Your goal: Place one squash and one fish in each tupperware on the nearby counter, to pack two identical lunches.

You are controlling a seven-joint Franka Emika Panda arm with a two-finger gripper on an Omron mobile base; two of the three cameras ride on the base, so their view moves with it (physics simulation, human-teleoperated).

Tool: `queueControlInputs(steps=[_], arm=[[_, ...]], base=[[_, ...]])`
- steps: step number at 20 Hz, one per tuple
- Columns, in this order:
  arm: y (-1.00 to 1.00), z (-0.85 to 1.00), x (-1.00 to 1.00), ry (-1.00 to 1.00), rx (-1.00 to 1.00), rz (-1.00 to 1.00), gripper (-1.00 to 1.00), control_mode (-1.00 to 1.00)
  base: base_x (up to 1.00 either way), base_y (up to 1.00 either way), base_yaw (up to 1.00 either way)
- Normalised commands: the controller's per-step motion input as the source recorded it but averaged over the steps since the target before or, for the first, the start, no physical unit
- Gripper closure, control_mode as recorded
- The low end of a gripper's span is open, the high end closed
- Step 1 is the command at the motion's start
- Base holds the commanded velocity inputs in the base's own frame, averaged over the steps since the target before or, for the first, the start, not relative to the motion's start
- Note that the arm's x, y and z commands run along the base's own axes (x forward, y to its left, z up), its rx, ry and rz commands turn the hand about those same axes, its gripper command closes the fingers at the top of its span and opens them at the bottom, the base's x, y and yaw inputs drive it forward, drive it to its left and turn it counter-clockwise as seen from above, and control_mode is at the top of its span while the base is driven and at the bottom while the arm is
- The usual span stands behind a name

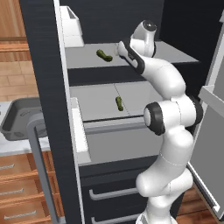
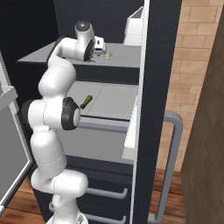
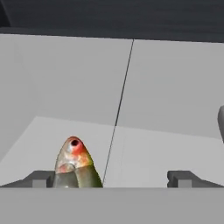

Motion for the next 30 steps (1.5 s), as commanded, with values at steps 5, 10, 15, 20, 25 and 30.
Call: queueControlInputs(steps=[5, 10, 15, 20, 25, 30], arm=[[0.19, -0.65, -0.39, 0.00, -0.05, 0.00, 1.00, -1.00], [0.04, -0.24, 0.00, -0.02, 0.00, 0.00, 1.00, -1.00], [0.00, 0.00, -0.29, 0.01, 0.00, 0.00, 1.00, -1.00], [-0.02, 0.00, -1.00, -0.02, 0.00, 0.00, 1.00, -1.00], [-0.14, -0.01, -1.00, -0.04, 0.00, 0.00, 1.00, -1.00], [-0.19, -0.01, -1.00, -0.07, 0.00, 0.00, 1.00, -1.00]], base=[[0.00, 0.00, 0.00], [0.00, 0.00, 0.00], [0.00, 0.00, 0.00], [0.00, 0.00, 0.00], [0.00, 0.00, 0.00], [0.00, 0.00, 0.00]])
